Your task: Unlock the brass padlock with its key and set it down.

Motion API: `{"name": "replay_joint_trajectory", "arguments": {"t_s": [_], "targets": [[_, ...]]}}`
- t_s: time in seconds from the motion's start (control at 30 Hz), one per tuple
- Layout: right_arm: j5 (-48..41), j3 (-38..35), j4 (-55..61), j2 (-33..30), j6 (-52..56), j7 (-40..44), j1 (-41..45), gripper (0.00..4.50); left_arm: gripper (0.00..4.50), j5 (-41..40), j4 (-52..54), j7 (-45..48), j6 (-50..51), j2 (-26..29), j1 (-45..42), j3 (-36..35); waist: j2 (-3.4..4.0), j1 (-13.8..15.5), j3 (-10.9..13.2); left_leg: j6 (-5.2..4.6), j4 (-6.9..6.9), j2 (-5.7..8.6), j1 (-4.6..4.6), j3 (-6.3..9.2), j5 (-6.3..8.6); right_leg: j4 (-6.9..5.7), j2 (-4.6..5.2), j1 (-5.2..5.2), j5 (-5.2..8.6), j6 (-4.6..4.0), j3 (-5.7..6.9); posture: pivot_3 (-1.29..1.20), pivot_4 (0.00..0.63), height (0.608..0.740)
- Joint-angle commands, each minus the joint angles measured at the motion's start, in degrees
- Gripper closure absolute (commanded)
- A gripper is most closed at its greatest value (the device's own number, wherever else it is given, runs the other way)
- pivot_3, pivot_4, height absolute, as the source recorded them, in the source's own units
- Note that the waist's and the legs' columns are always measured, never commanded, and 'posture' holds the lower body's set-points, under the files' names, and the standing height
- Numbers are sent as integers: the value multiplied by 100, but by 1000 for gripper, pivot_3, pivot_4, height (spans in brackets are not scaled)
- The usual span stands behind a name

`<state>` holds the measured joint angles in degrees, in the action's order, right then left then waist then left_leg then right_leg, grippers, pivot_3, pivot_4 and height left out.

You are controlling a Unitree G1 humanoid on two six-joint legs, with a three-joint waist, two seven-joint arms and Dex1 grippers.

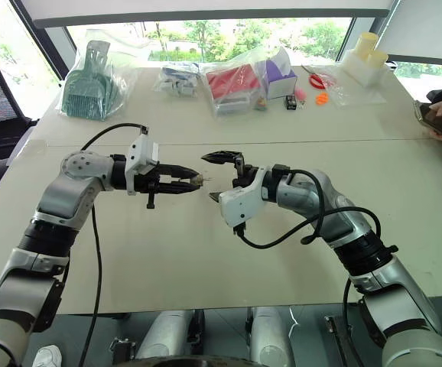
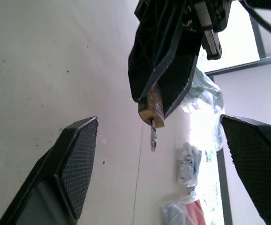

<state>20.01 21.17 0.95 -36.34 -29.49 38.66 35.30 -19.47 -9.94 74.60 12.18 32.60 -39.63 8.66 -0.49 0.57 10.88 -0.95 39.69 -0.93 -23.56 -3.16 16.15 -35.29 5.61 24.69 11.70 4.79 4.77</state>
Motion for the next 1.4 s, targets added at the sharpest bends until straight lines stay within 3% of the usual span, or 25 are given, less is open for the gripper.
{"name": "replay_joint_trajectory", "arguments": {"t_s": [0.03, 0.1, 0.2, 0.4, 0.7, 0.93, 0.97, 1.07, 1.17, 1.4], "targets": [[10, -144, -74, 107, -272, -150, 269, 264, 3770, -194, 163, 97, 111, 11, -185, -151, 0, -2, 0, 0, 0, 0, 0, 0, 0, 0, 0, 0, 0, 0, 0, 0, 150, 740], [57, -116, -159, 153, -354, -168, 332, 264, 3770, -207, 177, 137, 163, 11, -200, -149, 0, -3, 0, 0, 0, 0, 0, 1, 0, -2, -1, 0, 0, 0, 0, 0, 150, 740], [127, -97, -268, 203, -466, -197, 410, 1489, 3770, -254, 213, 184, 243, 27, -197, -151, 0, 6, 0, 0, 0, 0, 0, 0, 0, -2, -1, 0, 0, 0, 0, 0, 150, 740], [167, -87, -371, 266, -634, -242, 498, 4475, 3770, -303, 299, 265, 372, 70, -145, -158, 0, -3, 0, 0, 0, 0, 1, 0, 0, -2, 0, 0, 0, -1, -1, 0, 150, 740], [250, -99, -419, 306, -703, -235, 515, 4475, 3770, -357, 376, 308, 648, 168, -127, -121, 0, 1, 0, 0, 0, -1, 1, 0, 0, -2, -1, 0, 0, -1, -1, 0, 150, 740], [263, -130, -409, 278, -630, -220, 465, 4500, 411, -433, 489, 197, 928, 292, -90, -274, 0, -2, 0, 0, 0, -1, 1, 1, -1, -2, -1, 0, 0, -1, -1, 0, 150, 740], [260, -134, -409, 268, -624, -217, 457, 4500, 119, -435, 529, 157, 910, 325, -59, -322, 0, -2, 0, 0, 0, -1, 1, 1, -1, -2, -1, 0, 0, -1, -1, 0, 150, 740], [228, -151, -396, 239, -588, -195, 427, 4500, 119, -532, 608, 116, 894, 427, 28, -495, 0, -9, 0, 1, 0, -1, 1, 1, -1, -2, -1, 0, 0, -1, -2, 0, 150, 740], [218, -148, -361, 208, -586, -184, 372, 4500, 1000, -740, 711, 195, 1031, 500, 85, -636, 1, -5, 0, 1, 0, -2, 1, 2, -1, -2, -1, 0, 0, -1, -1, 0, 150, 740], [186, -133, -295, 190, -552, -150, 308, 4500, 4414, -711, 876, 148, 1067, 544, 178, -586, 1, -3, 0, 1, 0, -1, 1, 1, -1, -2, 0, 0, 1, -2, -2, 0, 150, 740]]}}
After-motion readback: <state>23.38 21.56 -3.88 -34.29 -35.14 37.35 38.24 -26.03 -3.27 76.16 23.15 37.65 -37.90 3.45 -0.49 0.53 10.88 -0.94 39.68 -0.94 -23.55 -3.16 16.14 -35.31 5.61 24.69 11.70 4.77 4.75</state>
